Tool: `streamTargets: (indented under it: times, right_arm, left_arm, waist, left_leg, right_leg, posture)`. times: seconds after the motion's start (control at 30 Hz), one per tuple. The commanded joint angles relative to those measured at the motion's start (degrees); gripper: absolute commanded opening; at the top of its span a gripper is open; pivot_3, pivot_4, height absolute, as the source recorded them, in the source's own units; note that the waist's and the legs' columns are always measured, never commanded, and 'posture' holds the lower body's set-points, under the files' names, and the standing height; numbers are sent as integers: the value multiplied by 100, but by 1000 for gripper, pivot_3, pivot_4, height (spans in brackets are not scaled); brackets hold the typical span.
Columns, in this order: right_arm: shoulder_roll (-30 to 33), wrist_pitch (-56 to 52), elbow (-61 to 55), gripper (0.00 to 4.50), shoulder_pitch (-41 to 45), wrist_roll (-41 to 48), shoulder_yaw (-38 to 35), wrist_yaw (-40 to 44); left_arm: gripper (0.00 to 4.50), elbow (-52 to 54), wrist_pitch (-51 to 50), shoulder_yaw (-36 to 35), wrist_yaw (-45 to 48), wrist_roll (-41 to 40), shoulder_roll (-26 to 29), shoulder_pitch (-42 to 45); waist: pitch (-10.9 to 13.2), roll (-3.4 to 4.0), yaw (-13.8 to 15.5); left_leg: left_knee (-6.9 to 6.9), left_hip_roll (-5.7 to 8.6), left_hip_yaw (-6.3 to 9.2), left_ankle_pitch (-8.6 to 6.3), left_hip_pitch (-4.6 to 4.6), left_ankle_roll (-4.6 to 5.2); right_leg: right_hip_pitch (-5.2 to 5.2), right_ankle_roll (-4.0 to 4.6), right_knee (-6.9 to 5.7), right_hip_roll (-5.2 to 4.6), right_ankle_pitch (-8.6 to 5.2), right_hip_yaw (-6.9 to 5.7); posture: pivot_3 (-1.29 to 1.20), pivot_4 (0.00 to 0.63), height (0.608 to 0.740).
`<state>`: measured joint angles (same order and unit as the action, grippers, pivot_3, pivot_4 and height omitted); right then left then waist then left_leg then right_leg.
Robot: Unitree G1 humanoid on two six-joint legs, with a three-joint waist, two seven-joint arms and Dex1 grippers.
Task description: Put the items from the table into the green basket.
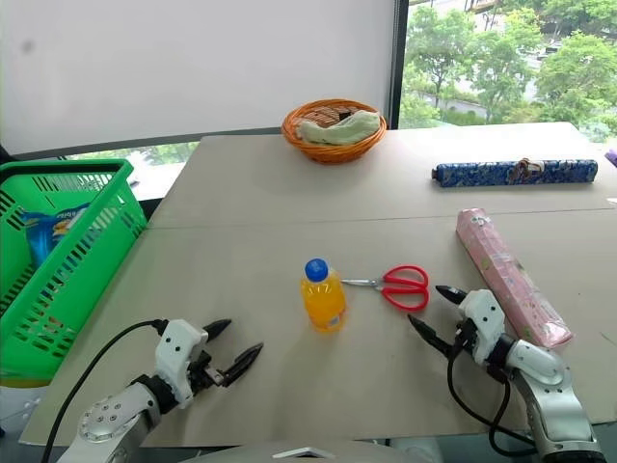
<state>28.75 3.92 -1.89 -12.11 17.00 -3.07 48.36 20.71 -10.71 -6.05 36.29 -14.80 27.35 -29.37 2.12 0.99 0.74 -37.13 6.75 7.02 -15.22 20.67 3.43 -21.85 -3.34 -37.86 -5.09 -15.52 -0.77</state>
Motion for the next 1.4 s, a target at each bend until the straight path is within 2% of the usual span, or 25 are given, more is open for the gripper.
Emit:
streamTargets:
  times: [0.03, 0.47, 0.8, 1.23, 1.3, 1.4]
  right_arm:
    - [25, 121, -135, 4500, 41, 75, -120, 23]
    - [5, 113, -231, 4500, -84, 100, -74, 41]
    - [229, 96, -381, 4500, -469, 277, -295, 152]
    - [596, 67, -864, 4500, -1472, 989, -1103, 703]
    - [682, -102, -938, 4500, -1385, 1043, -1186, 657]
    - [803, -399, -1141, 4500, -1410, 1354, -1493, 622]
  left_arm:
    - [4457, -79, 13, -16, 18, 22, 47, -41]
    - [4457, 64, 44, -123, 51, -67, 95, -248]
    - [4457, 524, -24, -143, -34, -147, 67, -717]
    - [4457, 1374, -237, 40, -186, -328, -115, -1123]
    - [4457, 1484, -530, -30, -50, -695, -33, -1144]
    - [4457, 1601, -527, 24, 40, -770, 20, -1189]
  waist:
    - [0, 0, 0]
    - [5, -5, -2]
    - [126, -33, -2]
    - [420, -30, 0]
    - [449, -31, -11]
    - [517, -22, -31]
  left_leg:
    - [0, 0, 0, 0, 0, 0]
    - [5, 0, 0, -1, 1, 2]
    - [8, -1, -3, -10, 6, 14]
    - [9, -1, -7, -25, 25, 34]
    - [8, -2, -8, -26, 30, 36]
    - [7, -2, -10, -30, 34, 41]
  right_leg:
    - [0, 0, 0, 0, 0, 0]
    - [-1, -1, 3, 0, 0, 0]
    - [0, 14, 19, -3, -9, 4]
    - [0, 6, 45, -10, -15, 6]
    - [-1, 5, 51, -10, -15, 6]
    - [-1, 5, 60, -12, -14, 6]
  posture:
    - [-83, 0, 738]
    - [-84, 2, 738]
    - [-88, 50, 738]
    - [-131, 114, 738]
    - [-142, 122, 738]
    - [-150, 139, 738]
